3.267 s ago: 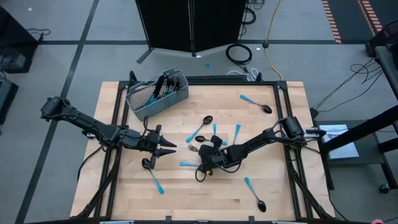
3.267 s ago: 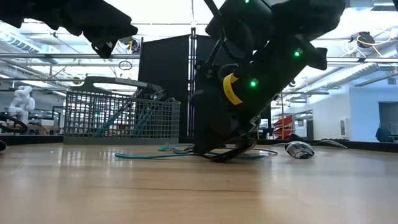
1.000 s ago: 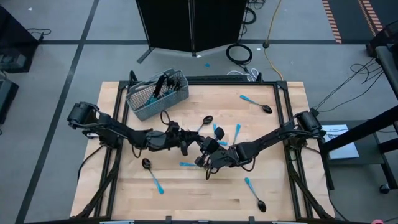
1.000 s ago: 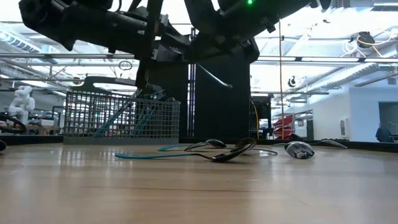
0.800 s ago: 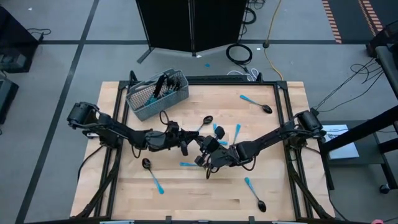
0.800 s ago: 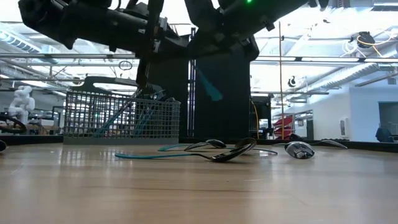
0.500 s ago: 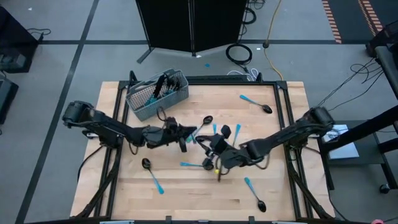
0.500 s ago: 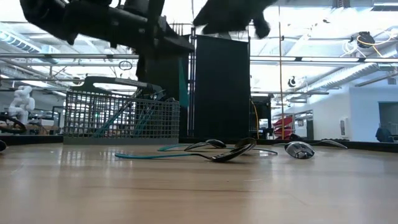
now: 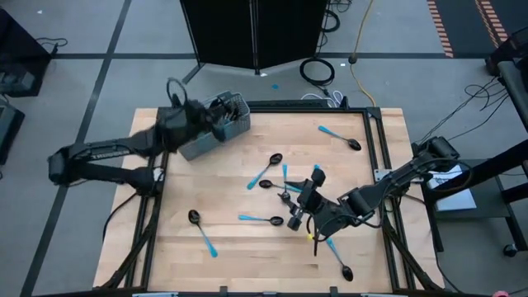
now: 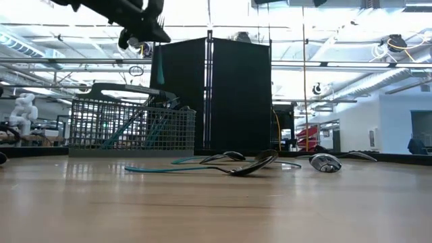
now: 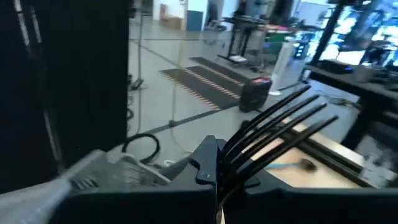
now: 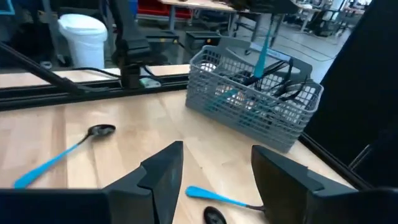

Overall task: Sort silverware
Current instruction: Put the blue fork in the silverware rack, then put the blue spoon in the silverware rack

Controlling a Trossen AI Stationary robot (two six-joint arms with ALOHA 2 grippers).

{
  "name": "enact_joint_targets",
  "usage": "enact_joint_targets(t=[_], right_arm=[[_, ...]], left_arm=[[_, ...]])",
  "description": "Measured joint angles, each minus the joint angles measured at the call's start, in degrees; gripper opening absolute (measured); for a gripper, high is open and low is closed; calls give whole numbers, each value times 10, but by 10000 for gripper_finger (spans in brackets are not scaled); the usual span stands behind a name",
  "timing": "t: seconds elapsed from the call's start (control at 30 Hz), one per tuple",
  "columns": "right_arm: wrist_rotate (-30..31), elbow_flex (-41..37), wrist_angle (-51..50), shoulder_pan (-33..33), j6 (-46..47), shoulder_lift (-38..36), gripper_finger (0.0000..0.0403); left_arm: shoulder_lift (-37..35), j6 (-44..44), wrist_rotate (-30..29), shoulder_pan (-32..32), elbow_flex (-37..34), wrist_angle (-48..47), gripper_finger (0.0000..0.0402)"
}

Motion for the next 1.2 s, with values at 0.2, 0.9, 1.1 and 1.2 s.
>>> enact_joint_targets(t=[0.2,0.9,1.1,1.2], right_arm=[[-2,0,-10,-16,0,0,184],[-4,0,-74,-36,42,1,183],[-4,0,-74,-36,44,1,183],[-4,0,-74,-36,46,1,183]], left_arm=[[69,1,87,124,7,-10,0],[168,84,181,185,6,-3,38],[164,88,178,181,6,-29,133],[155,90,177,181,10,-43,173]])
